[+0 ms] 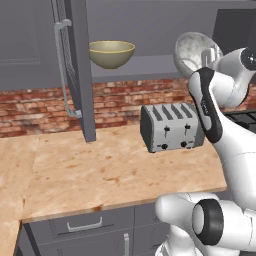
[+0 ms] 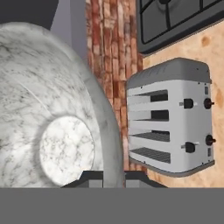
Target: Open the cabinet. Pick the bowls from the counter and place them in the cabinet. Then close the cabinet.
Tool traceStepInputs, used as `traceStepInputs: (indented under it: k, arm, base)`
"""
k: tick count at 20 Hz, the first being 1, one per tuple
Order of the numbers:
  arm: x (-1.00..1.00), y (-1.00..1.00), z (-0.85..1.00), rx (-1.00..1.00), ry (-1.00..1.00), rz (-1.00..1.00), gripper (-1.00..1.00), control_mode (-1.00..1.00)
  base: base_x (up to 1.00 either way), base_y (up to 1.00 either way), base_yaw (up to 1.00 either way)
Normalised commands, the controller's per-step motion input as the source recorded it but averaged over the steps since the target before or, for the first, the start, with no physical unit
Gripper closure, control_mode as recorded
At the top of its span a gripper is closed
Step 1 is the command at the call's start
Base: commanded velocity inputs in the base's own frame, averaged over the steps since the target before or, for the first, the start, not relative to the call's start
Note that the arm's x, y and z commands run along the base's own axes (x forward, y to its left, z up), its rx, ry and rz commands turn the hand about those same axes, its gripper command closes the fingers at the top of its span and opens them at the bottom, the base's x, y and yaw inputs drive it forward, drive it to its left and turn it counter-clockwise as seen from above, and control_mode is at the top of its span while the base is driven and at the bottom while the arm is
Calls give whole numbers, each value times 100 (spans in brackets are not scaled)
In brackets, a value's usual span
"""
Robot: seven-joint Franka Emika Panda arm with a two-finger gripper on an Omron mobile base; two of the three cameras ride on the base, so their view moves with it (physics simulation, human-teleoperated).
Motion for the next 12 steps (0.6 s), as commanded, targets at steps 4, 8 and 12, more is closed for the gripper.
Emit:
traceStepInputs:
  k: [4,8,12]
  arm:
    - [51,0,0,2,2,0,100,-100]
    - [61,0,0,0,9,-2,100,-100]
    - [65,0,0,1,11,-2,100,-100]
  base:
    - [0,0,0]
    - [0,0,0]
    - [0,0,0]
